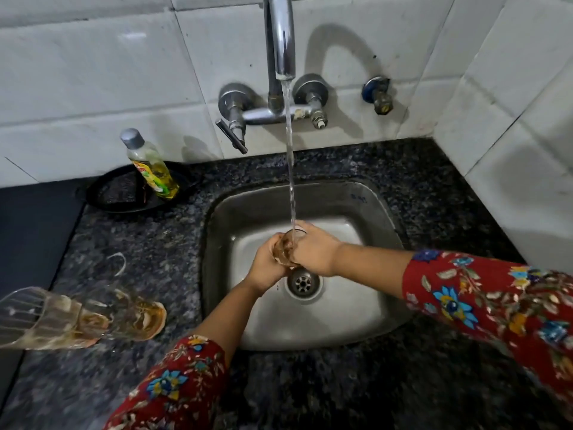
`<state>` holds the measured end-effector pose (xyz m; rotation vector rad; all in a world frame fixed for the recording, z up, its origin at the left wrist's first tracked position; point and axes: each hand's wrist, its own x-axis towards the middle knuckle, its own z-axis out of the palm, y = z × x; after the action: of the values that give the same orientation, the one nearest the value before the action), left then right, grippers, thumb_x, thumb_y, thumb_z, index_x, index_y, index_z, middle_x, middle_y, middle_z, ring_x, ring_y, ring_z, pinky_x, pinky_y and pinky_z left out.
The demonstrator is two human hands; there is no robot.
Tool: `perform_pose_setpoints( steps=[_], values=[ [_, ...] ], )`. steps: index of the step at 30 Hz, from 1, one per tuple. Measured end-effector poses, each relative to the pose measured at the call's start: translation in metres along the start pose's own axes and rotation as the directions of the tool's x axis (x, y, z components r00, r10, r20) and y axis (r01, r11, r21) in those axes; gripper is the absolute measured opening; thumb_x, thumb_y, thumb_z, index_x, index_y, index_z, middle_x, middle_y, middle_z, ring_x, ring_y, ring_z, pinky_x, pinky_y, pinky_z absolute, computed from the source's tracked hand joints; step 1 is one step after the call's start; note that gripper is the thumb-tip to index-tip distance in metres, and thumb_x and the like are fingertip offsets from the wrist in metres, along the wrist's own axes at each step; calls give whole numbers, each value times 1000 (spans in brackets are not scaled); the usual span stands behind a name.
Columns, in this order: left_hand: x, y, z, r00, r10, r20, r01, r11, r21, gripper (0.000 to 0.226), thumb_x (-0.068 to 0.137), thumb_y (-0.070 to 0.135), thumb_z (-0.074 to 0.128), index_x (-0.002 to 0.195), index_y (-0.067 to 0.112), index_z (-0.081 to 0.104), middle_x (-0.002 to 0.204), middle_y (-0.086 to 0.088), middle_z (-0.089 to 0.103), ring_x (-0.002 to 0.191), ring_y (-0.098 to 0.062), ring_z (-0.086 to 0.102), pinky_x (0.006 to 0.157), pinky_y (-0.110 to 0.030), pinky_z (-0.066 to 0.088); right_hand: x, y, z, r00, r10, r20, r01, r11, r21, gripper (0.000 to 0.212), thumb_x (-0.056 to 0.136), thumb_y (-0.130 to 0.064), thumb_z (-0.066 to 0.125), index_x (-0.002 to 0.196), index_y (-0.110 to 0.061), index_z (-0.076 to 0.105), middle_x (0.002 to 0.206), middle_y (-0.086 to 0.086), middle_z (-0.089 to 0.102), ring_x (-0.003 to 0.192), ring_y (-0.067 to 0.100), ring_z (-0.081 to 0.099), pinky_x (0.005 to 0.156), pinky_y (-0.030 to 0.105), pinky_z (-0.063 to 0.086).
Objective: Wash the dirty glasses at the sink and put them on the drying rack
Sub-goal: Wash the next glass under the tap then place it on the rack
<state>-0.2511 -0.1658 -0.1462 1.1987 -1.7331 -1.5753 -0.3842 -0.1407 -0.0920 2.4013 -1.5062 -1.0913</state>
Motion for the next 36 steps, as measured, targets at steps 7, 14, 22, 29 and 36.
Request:
perform_pose_setpoints(
  steps=[7,14,22,29,36],
  values=[
    [1,0,-5,994,77,72,-76,997,-9,64,60,-13,80,117,6,56,106,0,64,87,10,63,81,-16,52,-14,17,-4,957,-65,-284,196,865,462,40,90,-17,54,129,-14,52,132,6,56,121,23,51,94,19,34],
    [-2,8,5,988,125,-92,-118,990,79,51,58,-5,74,105,10,59,96,8,66,84,5,64,77,-15,49,-6,-5,-6,967,-99,-236,158,956,246,21,86,-12,54,105,-10,64,111,10,65,104,29,60,78,30,41],
    [3,7,0,992,117,56,-121,989,84,53,59,-15,75,105,3,60,98,1,67,88,1,65,80,-19,52,-11,-6,-6,979,59,-194,26,912,410,20,87,-15,55,105,-15,63,108,5,66,100,25,60,81,31,43],
    [-4,12,-11,985,84,152,-92,994,49,61,58,-16,78,113,-2,56,104,-1,65,92,2,64,82,-17,51,-14,1,4,927,76,-367,106,886,452,23,84,-18,60,105,-27,66,110,-4,68,110,16,58,106,29,35],
    [-20,30,-16,992,124,-35,-77,790,609,43,61,19,77,98,25,57,95,7,66,91,-18,62,72,-34,51,-13,-22,-10,997,74,22,-11,-137,990,30,69,20,39,68,-6,54,76,14,58,74,28,57,62,23,38]
  ],
)
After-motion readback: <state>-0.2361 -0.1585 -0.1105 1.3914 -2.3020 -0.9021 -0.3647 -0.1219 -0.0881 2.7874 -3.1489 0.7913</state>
